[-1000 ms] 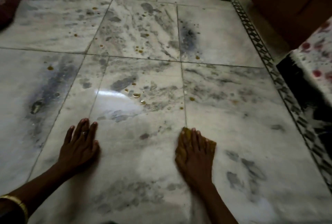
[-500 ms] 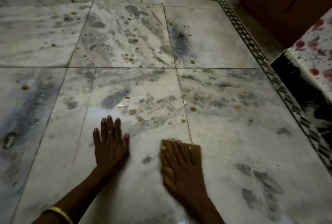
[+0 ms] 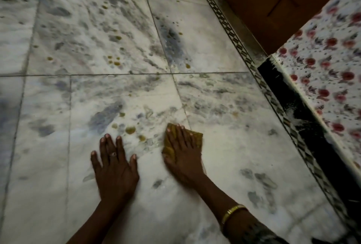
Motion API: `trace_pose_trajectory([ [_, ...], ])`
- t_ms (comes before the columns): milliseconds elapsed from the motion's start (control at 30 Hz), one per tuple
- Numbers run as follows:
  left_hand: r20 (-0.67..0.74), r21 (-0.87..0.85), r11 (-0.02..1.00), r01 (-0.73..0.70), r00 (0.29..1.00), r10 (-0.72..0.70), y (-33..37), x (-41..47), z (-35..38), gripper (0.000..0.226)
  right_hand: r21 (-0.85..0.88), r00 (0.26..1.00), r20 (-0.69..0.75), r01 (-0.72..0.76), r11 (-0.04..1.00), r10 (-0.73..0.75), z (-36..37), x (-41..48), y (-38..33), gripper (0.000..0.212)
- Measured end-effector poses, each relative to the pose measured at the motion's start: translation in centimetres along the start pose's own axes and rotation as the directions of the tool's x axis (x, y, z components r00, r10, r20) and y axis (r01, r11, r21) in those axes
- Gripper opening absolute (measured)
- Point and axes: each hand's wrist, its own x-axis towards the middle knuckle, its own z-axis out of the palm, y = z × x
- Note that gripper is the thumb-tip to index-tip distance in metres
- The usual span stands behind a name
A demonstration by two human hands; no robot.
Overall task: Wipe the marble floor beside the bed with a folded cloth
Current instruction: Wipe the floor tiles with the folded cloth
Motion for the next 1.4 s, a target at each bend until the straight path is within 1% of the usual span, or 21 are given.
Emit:
trace_pose_trajectory([
  [33,0.008,-0.003,1.000,0.000,1.000,0.000,-0.3,0.0,-0.2,0.072,-0.001,0.999,0.001,0.055,0.999,-0.055,0.4,-1.6,0.6,0.074],
  [67,0.012,-0.003,1.000,-0.007,1.000,0.007,0.0,0.1,-0.3,0.071,0.010,0.998,-0.007,0.056,0.998,-0.056,0.7,-3.2,2.0,0.074],
  [100,0.019,-0.001,1.000,-0.007,1.000,0.007,-0.1,0.2,-0.4,0.071,0.022,1.000,-0.029,0.011,1.000,-0.011,0.9,-4.3,3.2,0.073],
  [167,0.026,0.004,1.000,0.006,1.000,-0.007,-0.3,0.2,-0.3,0.071,0.063,0.985,-0.044,-0.165,0.984,0.168,0.9,-4.7,5.1,0.073],
  [267,0.041,0.024,1.000,-0.015,0.999,0.014,-0.4,0.2,-0.3,0.073,0.084,0.899,-0.045,-0.431,0.898,0.435,0.4,-0.2,5.9,0.074],
  [333,0.036,0.048,0.998,-0.035,0.999,0.034,-0.8,0.3,-0.1,0.073,0.083,0.845,-0.045,-0.528,0.845,0.533,-0.3,4.2,5.7,0.076],
  [400,0.052,0.062,0.995,-0.077,0.996,0.074,-1.4,0.4,-0.1,0.073,0.100,0.836,-0.025,-0.543,0.834,0.548,-1.0,8.5,4.7,0.073],
  [467,0.087,0.069,0.991,-0.117,0.990,0.111,-2.0,0.4,-0.4,0.077,0.102,0.883,0.007,-0.467,0.878,0.469,-1.5,11.5,2.2,0.073],
  [533,0.113,0.089,0.988,-0.129,0.986,0.119,-2.6,0.5,-0.9,0.080,0.095,0.953,-0.011,-0.301,0.949,0.303,-1.8,13.5,-1.1,0.073],
  [600,0.125,0.090,0.990,-0.106,0.988,0.095,-3.1,0.6,-1.3,0.082,0.068,0.992,-0.022,-0.121,0.990,0.122,-1.5,13.8,-4.1,0.072],
  [700,0.100,0.065,0.997,-0.034,0.995,0.028,-3.8,0.6,-1.7,0.087,0.035,0.993,-0.019,0.114,0.993,-0.113,-0.4,11.6,-6.3,0.074],
  [800,0.058,0.058,0.998,-0.017,0.998,0.013,-5.0,1.1,-2.0,0.087,0.049,0.973,-0.073,0.222,0.974,-0.218,0.7,7.7,-4.6,0.071],
  [867,0.000,0.060,0.997,0.050,0.999,-0.050,-6.8,1.5,-2.3,0.086,0.064,0.981,-0.084,0.183,0.981,-0.178,1.4,5.4,-2.0,0.068],
  [967,-0.034,0.085,0.987,0.136,0.991,-0.133,-9.0,2.0,-2.7,0.083,0.101,0.995,-0.090,-0.023,0.995,0.032,1.3,4.2,0.1,0.068],
  [1000,-0.028,0.085,0.987,0.137,0.990,-0.135,-9.1,2.1,-2.7,0.083,0.117,0.986,-0.111,-0.108,0.987,0.121,1.0,4.4,-0.3,0.072],
  [1100,-0.012,0.074,0.989,0.129,0.992,-0.129,-9.0,2.3,-2.7,0.083,0.290,0.920,-0.139,-0.316,0.903,0.367,-0.1,7.5,-4.5,0.090],
  [1167,-0.015,0.071,0.990,0.124,0.992,-0.123,-8.9,2.2,-2.8,0.082,0.333,0.906,-0.151,-0.331,0.883,0.397,-0.4,10.8,-7.8,0.093],
  [1233,-0.016,0.067,0.992,0.111,0.994,-0.110,-9.2,2.2,-2.8,0.080,0.308,0.944,-0.147,-0.238,0.921,0.294,-0.5,14.0,-11.8,0.086],
  [1300,-0.015,0.040,0.995,0.087,0.996,-0.086,-9.5,2.2,-2.9,0.079,0.242,0.989,-0.130,-0.034,0.970,0.067,-0.4,15.5,-15.6,0.074],
  [1367,-0.023,-0.018,0.997,0.077,0.997,-0.078,-9.7,2.3,-3.1,0.081,0.162,0.978,-0.130,0.185,0.969,-0.165,0.0,15.2,-18.2,0.068],
  [1400,-0.028,-0.043,0.996,0.077,0.997,-0.078,-9.7,2.3,-3.2,0.082,0.126,0.961,-0.128,0.262,0.957,-0.246,0.4,14.5,-18.7,0.068],
])
